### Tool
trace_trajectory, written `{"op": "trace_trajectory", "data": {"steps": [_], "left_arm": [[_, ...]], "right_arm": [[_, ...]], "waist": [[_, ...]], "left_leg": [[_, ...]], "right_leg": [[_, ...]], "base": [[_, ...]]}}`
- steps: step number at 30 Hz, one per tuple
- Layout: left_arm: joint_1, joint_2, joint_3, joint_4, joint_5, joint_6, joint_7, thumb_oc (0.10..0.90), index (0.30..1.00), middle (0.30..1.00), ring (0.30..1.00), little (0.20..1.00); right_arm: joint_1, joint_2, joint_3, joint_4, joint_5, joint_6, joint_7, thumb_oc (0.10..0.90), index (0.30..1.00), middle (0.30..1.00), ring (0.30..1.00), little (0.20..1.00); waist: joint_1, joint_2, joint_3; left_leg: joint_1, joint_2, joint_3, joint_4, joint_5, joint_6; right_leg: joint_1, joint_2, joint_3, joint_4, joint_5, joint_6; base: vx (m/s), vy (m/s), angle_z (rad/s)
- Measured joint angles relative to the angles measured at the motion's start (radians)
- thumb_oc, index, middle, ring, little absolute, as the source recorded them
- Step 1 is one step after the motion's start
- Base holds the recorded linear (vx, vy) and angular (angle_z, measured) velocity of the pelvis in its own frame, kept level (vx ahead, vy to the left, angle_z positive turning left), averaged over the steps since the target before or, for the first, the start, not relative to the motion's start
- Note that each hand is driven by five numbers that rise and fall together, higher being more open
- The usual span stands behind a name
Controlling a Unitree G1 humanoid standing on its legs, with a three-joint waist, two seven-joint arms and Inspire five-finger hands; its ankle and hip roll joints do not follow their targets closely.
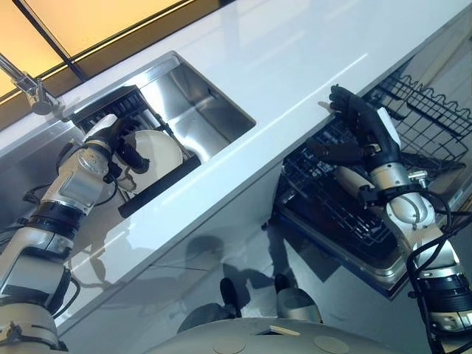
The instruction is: Pick up plates and place into dishwasher.
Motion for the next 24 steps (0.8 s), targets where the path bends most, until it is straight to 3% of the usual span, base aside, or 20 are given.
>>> {"op": "trace_trajectory", "data": {"steps": [1,2,5,14,24], "left_arm": [[-0.004,0.000,0.002,0.009,-0.024,0.000,-0.003,0.800,0.900,0.900,0.900,0.900],[-0.006,0.000,0.009,0.015,-0.056,0.000,-0.012,0.484,0.629,0.629,0.629,0.584],[-0.003,0.000,0.020,0.024,-0.111,-0.008,-0.044,0.100,0.300,0.300,0.300,0.200],[-0.001,0.078,0.060,-0.025,-0.119,-0.033,-0.159,0.100,0.300,0.300,0.300,0.200],[0.013,0.098,0.107,-0.344,-0.173,-0.075,-0.217,0.100,0.300,0.300,0.300,0.200]], "right_arm": [[-0.002,0.000,0.000,0.000,0.000,-0.002,-0.002,0.800,0.900,0.900,0.900,0.900],[-0.005,0.000,0.000,-0.001,-0.001,-0.003,-0.007,0.800,0.900,0.900,0.900,0.900],[-0.005,0.000,0.000,-0.004,-0.005,-0.007,-0.023,0.800,0.900,0.900,0.900,0.900],[0.032,0.000,-0.017,-0.024,-0.033,-0.040,-0.056,0.800,0.900,0.900,0.900,0.900],[0.091,-0.001,-0.072,-0.035,-0.033,-0.041,-0.085,0.800,0.900,0.900,0.900,0.900]], "waist": [[0.004,0.002,0.003],[0.007,0.004,0.007],[0.009,0.004,0.016],[0.018,-0.007,0.026],[0.052,-0.014,0.030]], "left_leg": [[0.001,0.001,0.007,0.000,0.000,0.000],[0.001,0.000,0.009,0.000,0.000,0.000],[0.000,0.001,0.009,0.000,0.000,0.000],[0.000,-0.001,0.002,0.000,0.003,0.009],[0.008,-0.005,-0.035,0.000,0.008,0.014]], "right_leg": [[-0.004,0.001,0.006,0.006,-0.001,0.001],[-0.007,0.000,0.009,0.010,-0.001,0.002],[-0.008,-0.002,0.009,0.012,-0.003,0.004],[0.001,-0.004,-0.012,0.006,-0.003,0.004],[0.035,-0.008,-0.055,-0.008,-0.003,0.004]], "base": [[-0.03,-0.007,-0.11],[-0.03,-0.009,-0.09],[-0.02,-0.003,-0.01],[-0.03,-0.025,0.02],[-0.07,-0.035,0.11]]}}
